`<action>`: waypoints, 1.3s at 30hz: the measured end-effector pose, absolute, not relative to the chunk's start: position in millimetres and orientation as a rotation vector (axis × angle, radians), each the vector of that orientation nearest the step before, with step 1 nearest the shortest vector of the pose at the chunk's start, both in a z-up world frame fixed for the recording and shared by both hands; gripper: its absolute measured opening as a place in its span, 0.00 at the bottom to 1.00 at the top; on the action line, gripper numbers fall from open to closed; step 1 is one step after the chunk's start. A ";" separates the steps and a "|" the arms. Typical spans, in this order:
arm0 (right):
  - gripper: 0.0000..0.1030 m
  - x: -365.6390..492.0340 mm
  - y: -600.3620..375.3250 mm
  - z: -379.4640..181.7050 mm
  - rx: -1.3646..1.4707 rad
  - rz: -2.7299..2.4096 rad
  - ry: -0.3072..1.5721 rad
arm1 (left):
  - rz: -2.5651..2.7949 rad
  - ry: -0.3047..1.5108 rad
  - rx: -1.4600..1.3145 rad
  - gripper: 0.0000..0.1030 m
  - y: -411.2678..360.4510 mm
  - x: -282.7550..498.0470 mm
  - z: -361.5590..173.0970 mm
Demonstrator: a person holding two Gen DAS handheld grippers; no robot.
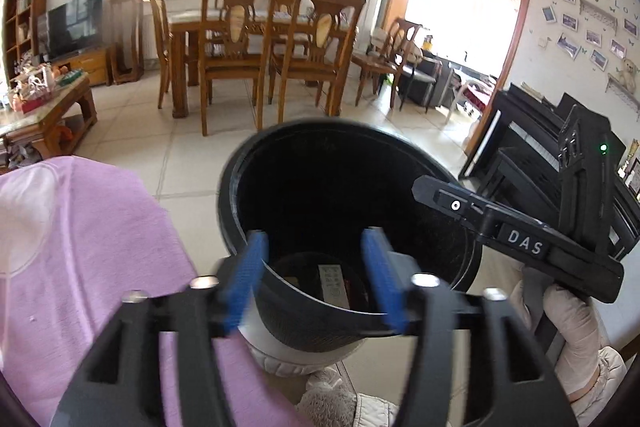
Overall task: Collect trash
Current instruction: 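Move both items over the black bin and open both tools to release, then grasp the clear plastic tray of red candy with the right tool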
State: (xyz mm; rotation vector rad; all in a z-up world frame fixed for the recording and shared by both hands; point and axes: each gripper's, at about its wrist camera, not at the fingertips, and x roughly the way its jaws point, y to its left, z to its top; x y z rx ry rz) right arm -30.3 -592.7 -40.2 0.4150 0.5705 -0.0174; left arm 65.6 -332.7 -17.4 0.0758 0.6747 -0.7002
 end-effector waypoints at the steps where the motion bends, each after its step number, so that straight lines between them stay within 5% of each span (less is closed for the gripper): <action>1: 0.65 -29.1 -586.8 -37.4 0.409 -0.008 0.569 | -0.690 0.645 0.069 0.67 -323.3 61.3 -11.7; 15: 0.71 36.2 -426.0 2.7 0.312 0.269 0.611 | -0.336 0.520 -0.054 0.72 -112.4 74.7 25.5; 22: 0.71 104.0 -308.3 30.5 0.249 0.502 0.668 | -0.074 0.646 -0.123 0.72 8.7 116.0 -2.0; 39: 0.71 296.2 -126.5 -14.5 0.010 0.782 0.881 | -0.011 0.798 -0.205 0.72 71.1 150.0 -48.1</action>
